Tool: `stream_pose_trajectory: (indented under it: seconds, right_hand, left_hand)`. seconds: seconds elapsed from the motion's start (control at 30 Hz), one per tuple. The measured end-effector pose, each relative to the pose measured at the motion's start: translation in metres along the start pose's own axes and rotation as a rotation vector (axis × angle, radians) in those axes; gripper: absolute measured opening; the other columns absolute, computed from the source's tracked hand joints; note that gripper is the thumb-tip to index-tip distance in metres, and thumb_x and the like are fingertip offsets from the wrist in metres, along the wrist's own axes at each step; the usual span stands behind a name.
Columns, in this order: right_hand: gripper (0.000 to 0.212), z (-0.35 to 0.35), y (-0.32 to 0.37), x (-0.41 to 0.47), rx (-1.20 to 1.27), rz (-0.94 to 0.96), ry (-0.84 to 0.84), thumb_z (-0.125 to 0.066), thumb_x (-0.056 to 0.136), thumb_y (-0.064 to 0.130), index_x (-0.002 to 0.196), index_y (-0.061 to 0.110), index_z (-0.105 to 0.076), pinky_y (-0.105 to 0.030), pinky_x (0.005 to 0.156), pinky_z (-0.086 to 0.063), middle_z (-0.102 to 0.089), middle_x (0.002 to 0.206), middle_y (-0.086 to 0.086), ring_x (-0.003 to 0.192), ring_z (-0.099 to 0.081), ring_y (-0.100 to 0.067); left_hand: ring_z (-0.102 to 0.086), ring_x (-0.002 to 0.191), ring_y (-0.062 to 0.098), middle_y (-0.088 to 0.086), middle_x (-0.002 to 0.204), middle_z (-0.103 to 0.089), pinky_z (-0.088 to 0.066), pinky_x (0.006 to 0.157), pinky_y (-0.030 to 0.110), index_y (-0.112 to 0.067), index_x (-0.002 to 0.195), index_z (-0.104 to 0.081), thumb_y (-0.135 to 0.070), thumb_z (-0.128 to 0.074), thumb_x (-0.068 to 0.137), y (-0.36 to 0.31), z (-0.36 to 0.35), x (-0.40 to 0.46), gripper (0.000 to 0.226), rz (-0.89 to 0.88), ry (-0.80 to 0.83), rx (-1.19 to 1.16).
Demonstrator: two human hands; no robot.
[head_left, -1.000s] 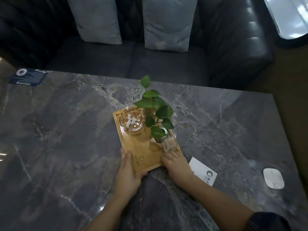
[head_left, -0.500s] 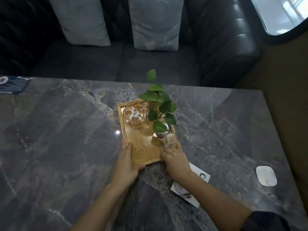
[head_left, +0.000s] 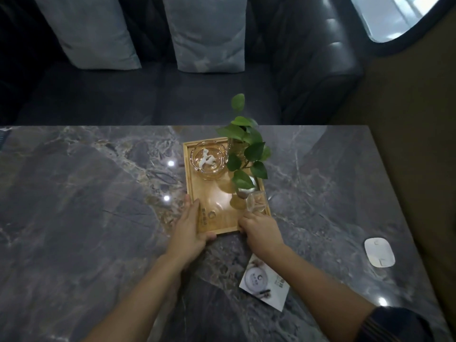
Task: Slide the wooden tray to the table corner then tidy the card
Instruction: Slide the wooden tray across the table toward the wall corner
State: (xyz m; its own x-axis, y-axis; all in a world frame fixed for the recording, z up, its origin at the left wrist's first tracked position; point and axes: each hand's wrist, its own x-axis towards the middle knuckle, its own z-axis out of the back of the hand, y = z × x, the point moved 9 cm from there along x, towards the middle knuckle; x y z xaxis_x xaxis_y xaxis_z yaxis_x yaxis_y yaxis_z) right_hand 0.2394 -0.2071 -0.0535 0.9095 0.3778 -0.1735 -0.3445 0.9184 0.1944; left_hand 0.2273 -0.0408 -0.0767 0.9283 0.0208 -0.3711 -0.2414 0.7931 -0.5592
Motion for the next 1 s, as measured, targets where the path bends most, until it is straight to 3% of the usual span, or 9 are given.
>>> stream_pose_trajectory:
  seconds: [0.27,0.37,0.7,1.0]
  right_hand:
    - [0.033,-0.002,-0.022,-0.007,0.017,-0.015,0.011,-0.078,0.047,-0.007,0.056,0.016,-0.057,-0.025,0.038,-0.035,-0.061,0.06,-0.002,0.051,-0.059,-0.023]
    - [0.031,-0.001,-0.031,-0.009,0.037,-0.027,0.007,-0.079,0.048,-0.007,0.056,0.015,-0.058,-0.025,0.039,-0.036,-0.061,0.06,-0.003,0.05,-0.059,-0.024]
    - [0.024,0.008,-0.06,-0.02,0.045,-0.047,0.003,-0.068,0.061,-0.01,0.071,0.011,-0.064,-0.032,0.051,-0.045,-0.066,0.077,-0.006,0.068,-0.063,-0.027]
    - [0.019,0.015,-0.098,-0.033,0.025,-0.07,0.013,-0.072,0.062,0.0,0.07,0.014,-0.062,-0.03,0.049,-0.041,-0.066,0.076,-0.004,0.068,-0.063,-0.026]
  left_hand:
    - [-0.02,0.152,0.026,0.006,0.168,0.0,-0.021,0.121,0.037,-0.015,0.158,-0.017,-0.038,-0.084,0.073,-0.024,-0.007,0.007,0.111,-0.038,0.025,0.034]
    - [-0.013,0.153,0.024,0.005,0.168,0.003,-0.016,0.122,0.037,-0.016,0.158,-0.015,-0.039,-0.083,0.074,-0.031,-0.012,0.009,0.111,-0.042,0.039,0.013]
    - [-0.013,0.153,0.023,0.003,0.167,0.005,-0.018,0.123,0.038,-0.017,0.158,-0.015,-0.032,-0.083,0.075,-0.057,-0.03,0.012,0.108,-0.041,0.049,-0.014]
    - [-0.021,0.151,0.026,0.002,0.167,0.004,-0.019,0.12,0.035,-0.021,0.158,-0.014,-0.03,-0.086,0.072,-0.092,-0.052,0.015,0.112,-0.031,0.061,-0.02]
